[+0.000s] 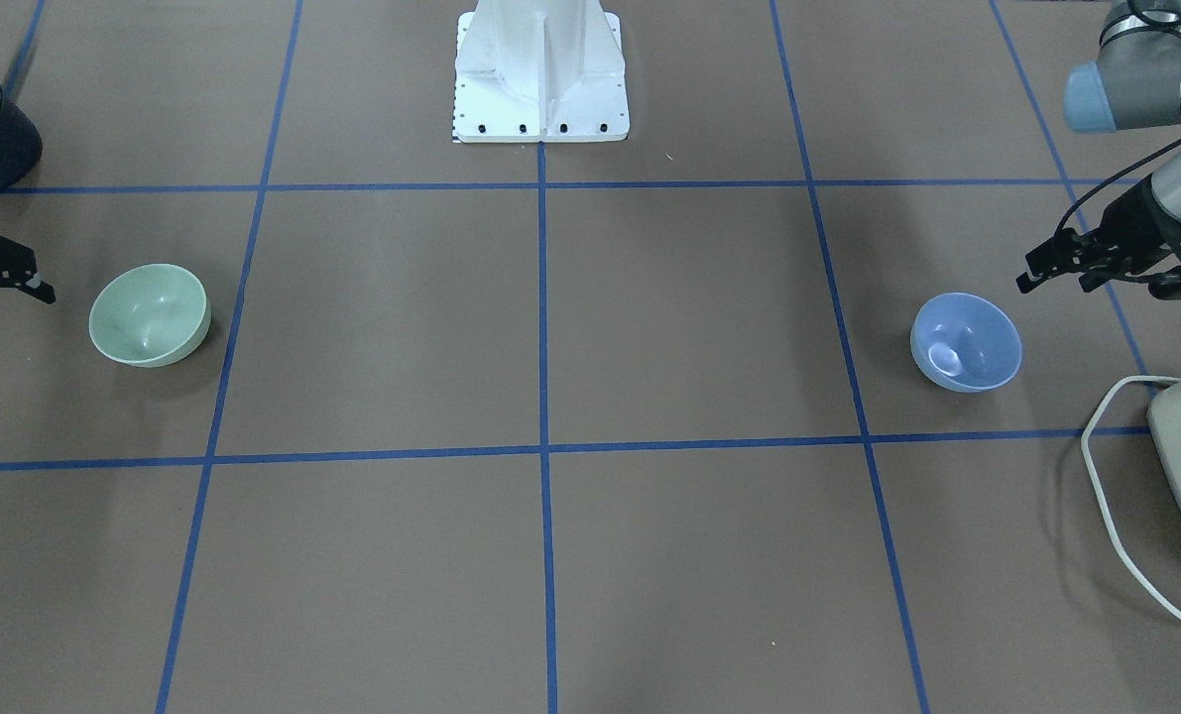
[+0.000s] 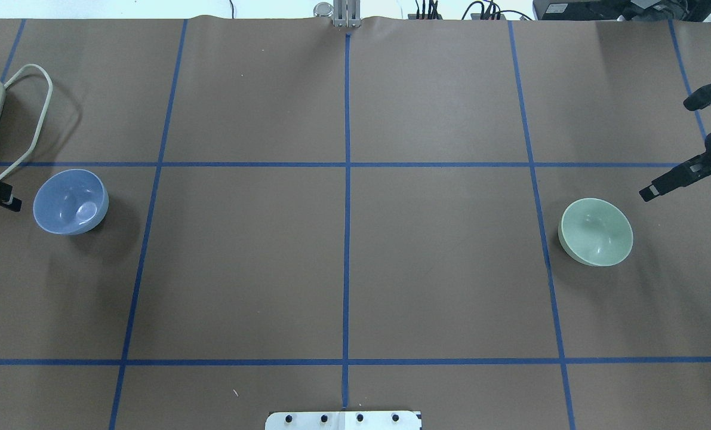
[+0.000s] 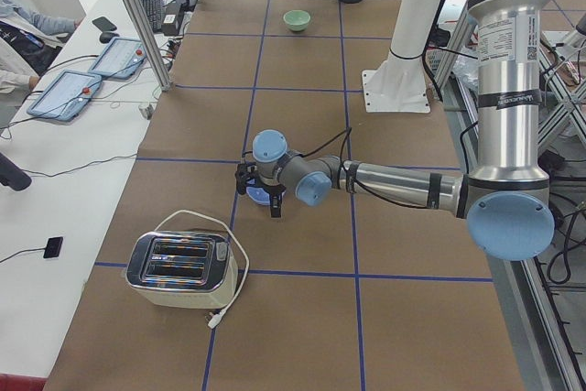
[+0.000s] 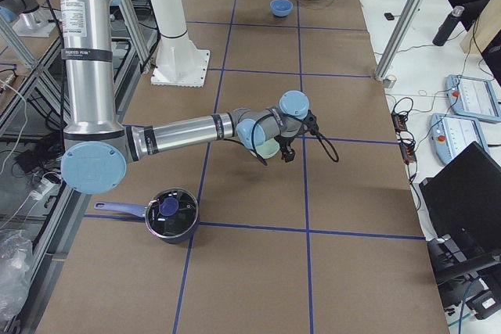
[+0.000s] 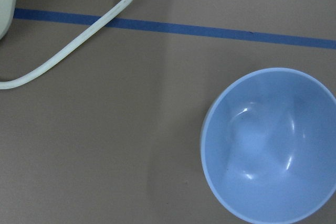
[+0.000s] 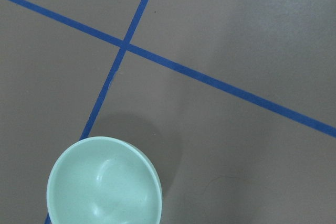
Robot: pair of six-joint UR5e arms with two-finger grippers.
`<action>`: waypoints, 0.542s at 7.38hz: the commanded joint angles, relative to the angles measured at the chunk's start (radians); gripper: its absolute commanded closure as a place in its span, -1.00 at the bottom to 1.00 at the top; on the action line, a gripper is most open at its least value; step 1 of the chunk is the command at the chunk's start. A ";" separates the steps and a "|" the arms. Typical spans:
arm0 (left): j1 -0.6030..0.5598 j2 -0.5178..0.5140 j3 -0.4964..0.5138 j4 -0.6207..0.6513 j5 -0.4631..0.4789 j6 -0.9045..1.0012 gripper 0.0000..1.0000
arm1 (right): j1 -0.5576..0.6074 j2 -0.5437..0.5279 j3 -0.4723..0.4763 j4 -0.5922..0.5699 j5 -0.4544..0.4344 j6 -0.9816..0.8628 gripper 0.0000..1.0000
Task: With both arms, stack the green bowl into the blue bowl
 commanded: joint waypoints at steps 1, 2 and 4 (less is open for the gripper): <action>0.006 -0.039 0.039 -0.001 0.004 -0.003 -0.89 | -0.078 -0.037 -0.006 0.157 -0.037 0.136 -0.99; 0.014 -0.074 0.057 -0.002 0.004 -0.053 -0.86 | -0.090 -0.039 -0.009 0.176 -0.051 0.146 -0.99; 0.043 -0.084 0.121 -0.101 0.033 -0.081 -0.86 | -0.100 -0.052 -0.017 0.190 -0.065 0.140 -0.99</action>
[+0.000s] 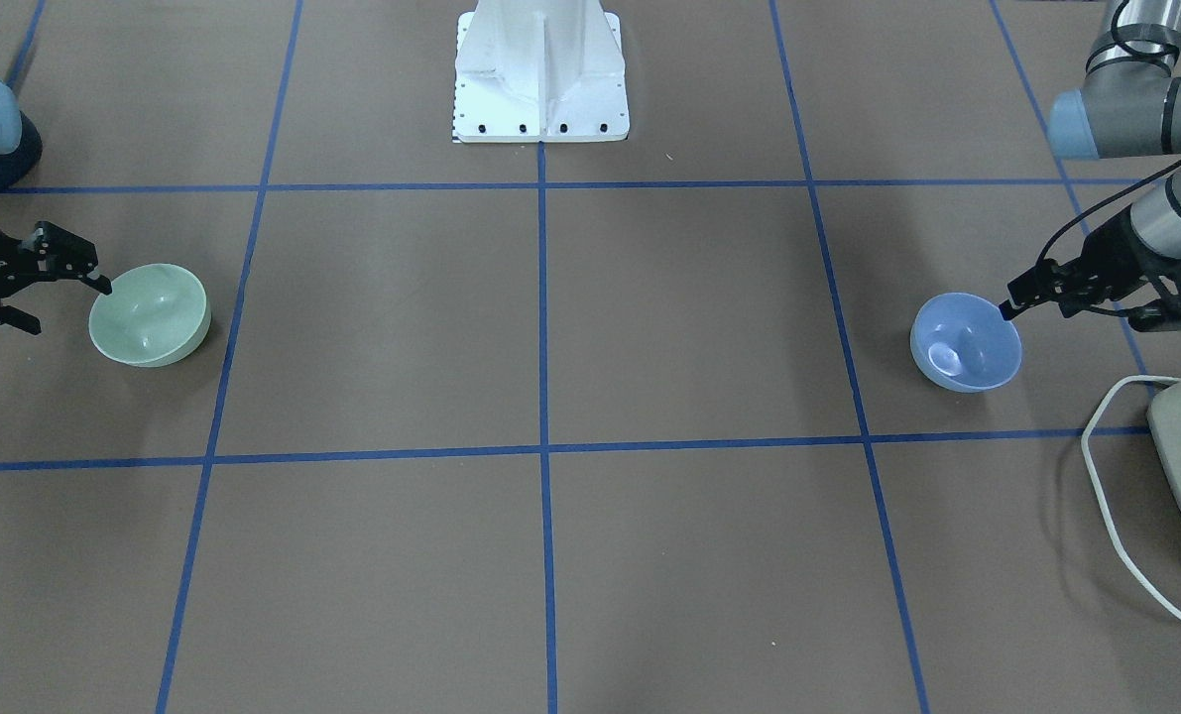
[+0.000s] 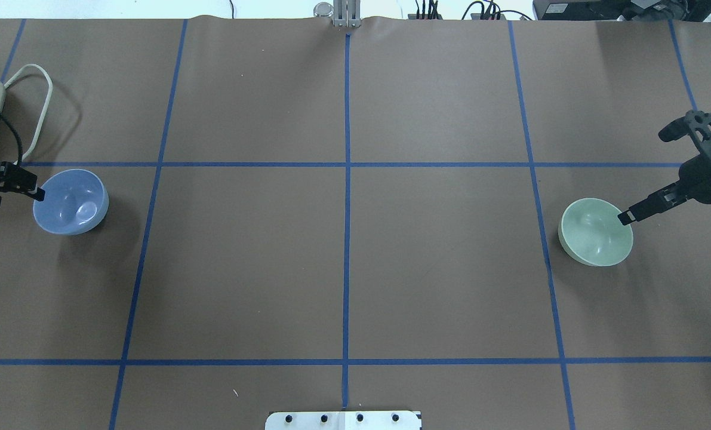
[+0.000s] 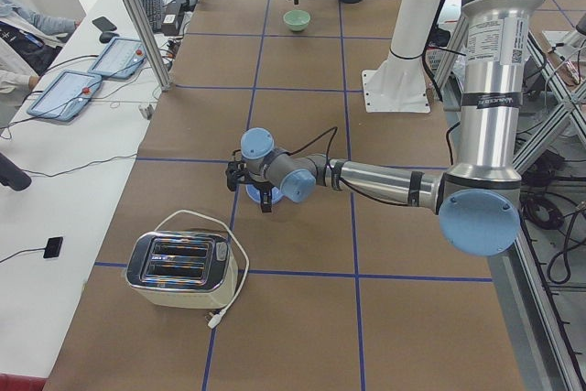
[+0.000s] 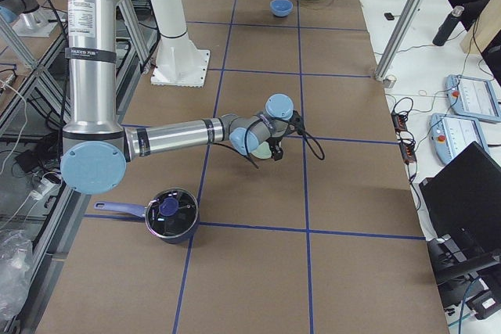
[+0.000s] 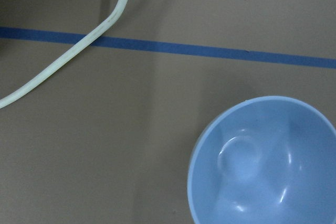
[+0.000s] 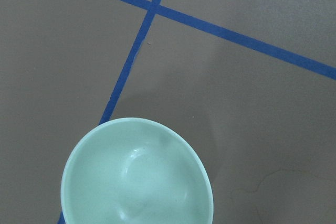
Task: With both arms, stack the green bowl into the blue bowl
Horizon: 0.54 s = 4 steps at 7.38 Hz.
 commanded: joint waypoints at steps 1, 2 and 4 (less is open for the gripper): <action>0.012 -0.010 0.085 -0.132 0.024 -0.036 -0.87 | -0.013 -0.006 -0.014 0.014 -0.017 -0.003 -0.99; 0.013 -0.010 0.095 -0.137 0.024 -0.037 -0.86 | -0.016 -0.006 -0.014 0.014 -0.018 -0.003 -0.99; 0.041 -0.023 0.098 -0.139 0.029 -0.047 -0.64 | -0.020 -0.006 -0.014 0.015 -0.018 -0.003 -0.99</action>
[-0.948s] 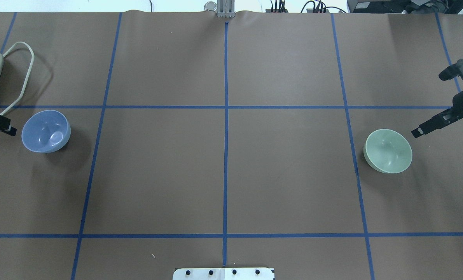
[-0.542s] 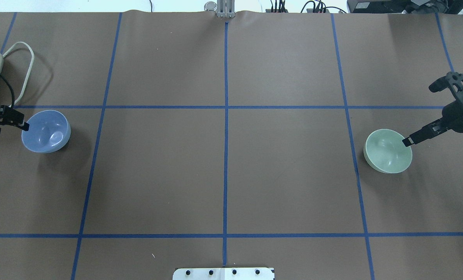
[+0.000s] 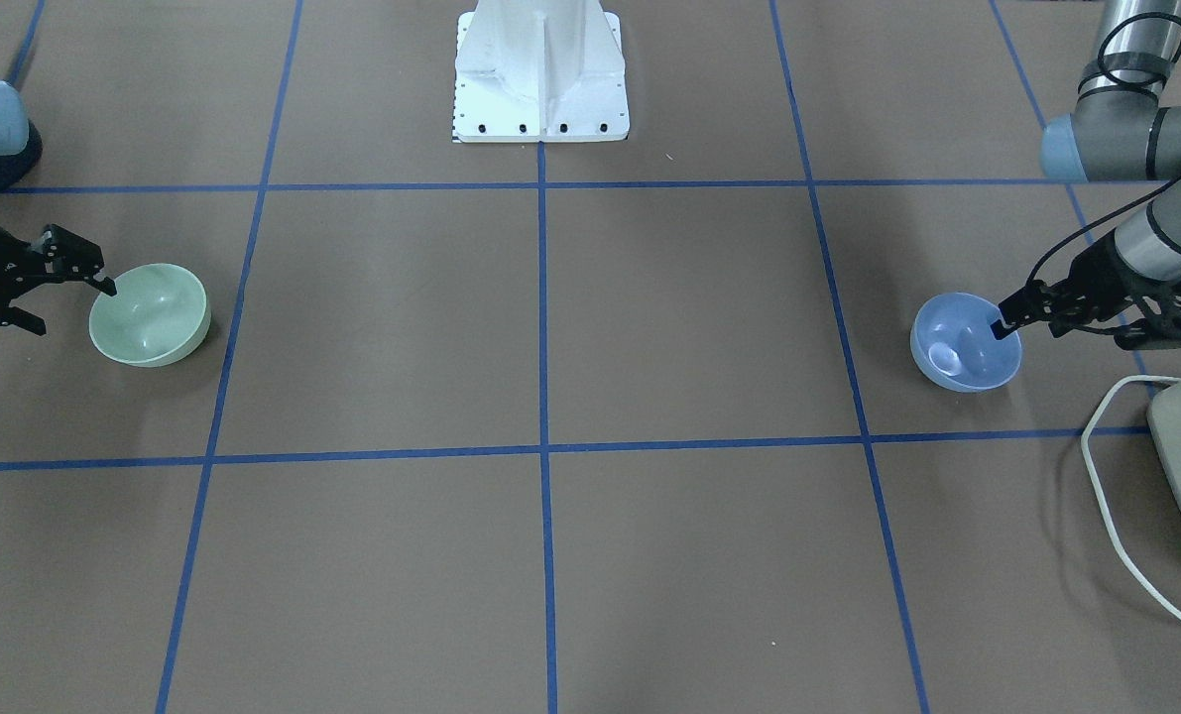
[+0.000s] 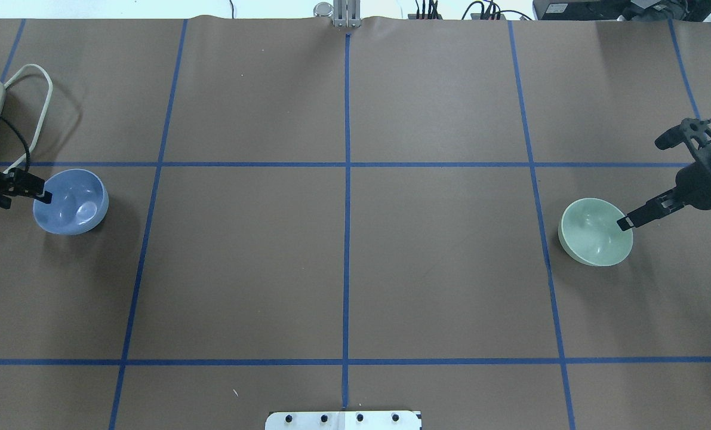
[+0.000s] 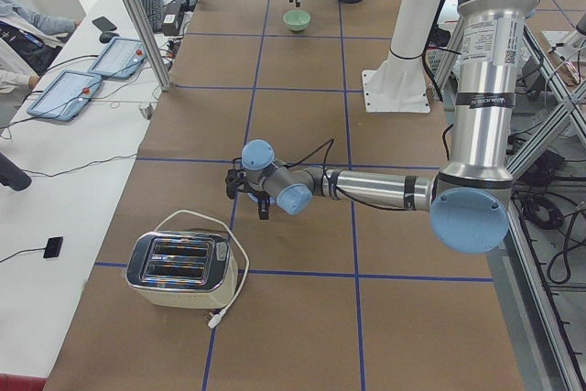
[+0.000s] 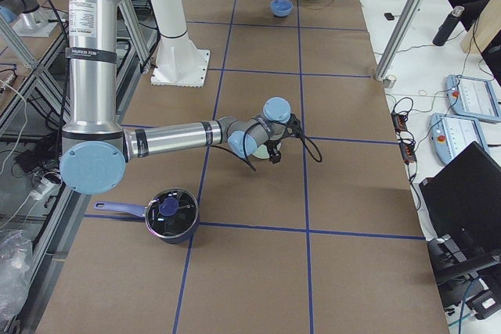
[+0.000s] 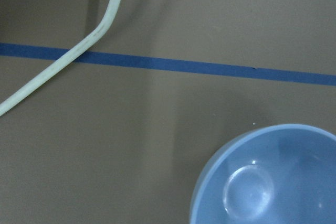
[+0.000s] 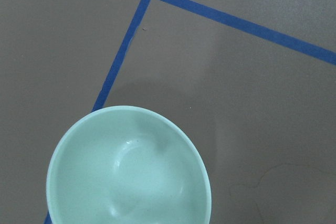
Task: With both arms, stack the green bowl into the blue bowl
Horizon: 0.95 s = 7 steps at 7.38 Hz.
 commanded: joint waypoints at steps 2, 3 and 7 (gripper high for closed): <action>0.025 -0.020 0.005 -0.033 0.004 -0.066 0.01 | -0.003 0.001 -0.002 -0.001 -0.002 -0.002 -0.99; 0.032 -0.020 0.015 -0.037 0.004 -0.065 0.11 | -0.003 0.001 -0.002 -0.001 -0.002 0.000 -0.99; 0.039 -0.020 0.019 -0.038 0.004 -0.068 0.60 | -0.003 0.003 -0.002 -0.001 -0.002 -0.002 -0.99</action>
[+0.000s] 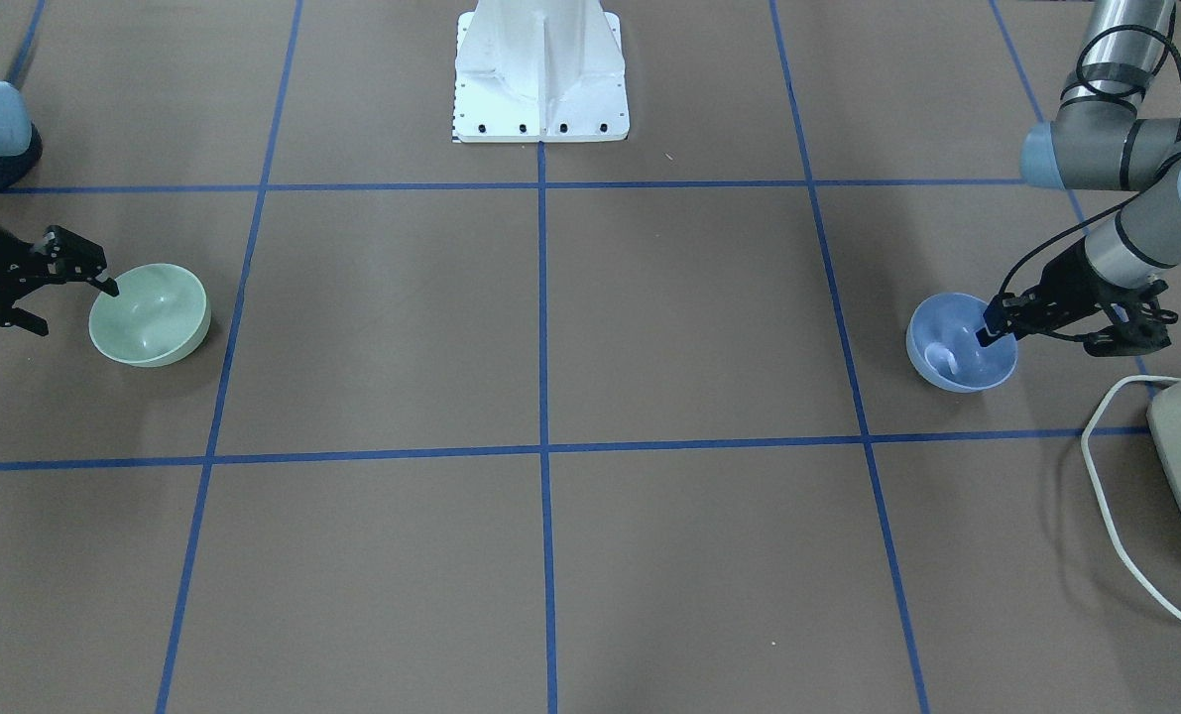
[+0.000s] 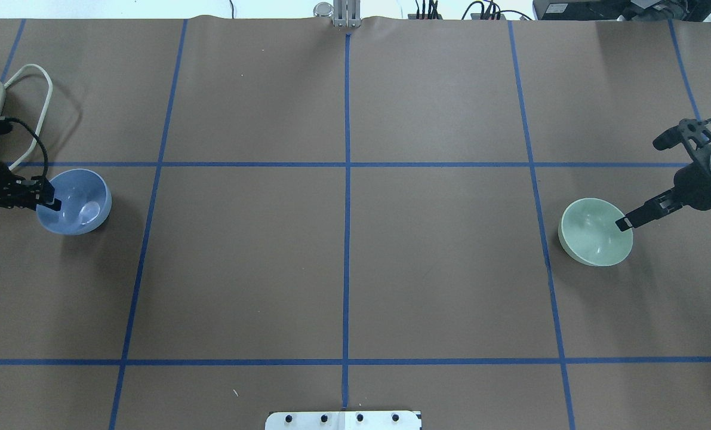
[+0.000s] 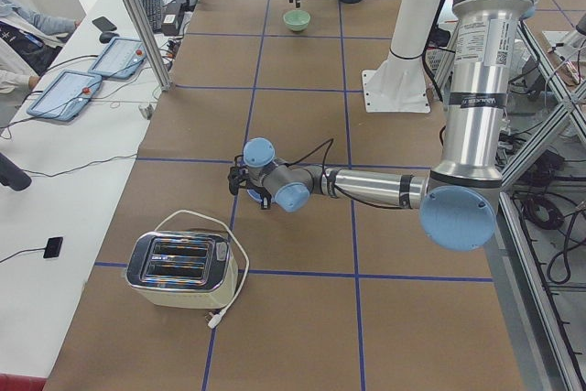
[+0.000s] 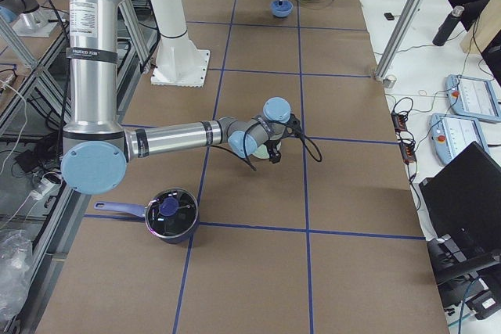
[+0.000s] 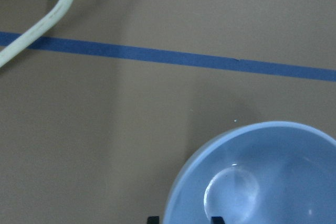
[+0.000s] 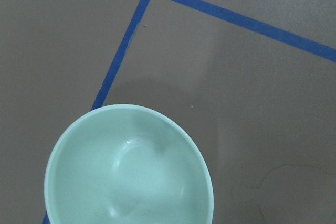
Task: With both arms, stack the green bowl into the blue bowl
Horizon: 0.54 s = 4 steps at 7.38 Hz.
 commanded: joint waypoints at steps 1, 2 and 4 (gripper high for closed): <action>0.001 0.003 -0.001 0.000 0.000 -0.007 0.92 | 0.000 0.000 0.000 0.000 0.000 0.000 -0.99; 0.001 0.003 -0.007 0.000 0.000 -0.039 1.00 | 0.000 0.000 0.000 0.000 0.000 -0.002 -0.99; 0.001 -0.001 -0.036 0.003 -0.012 -0.059 1.00 | 0.000 0.000 -0.009 0.000 0.000 -0.017 -0.99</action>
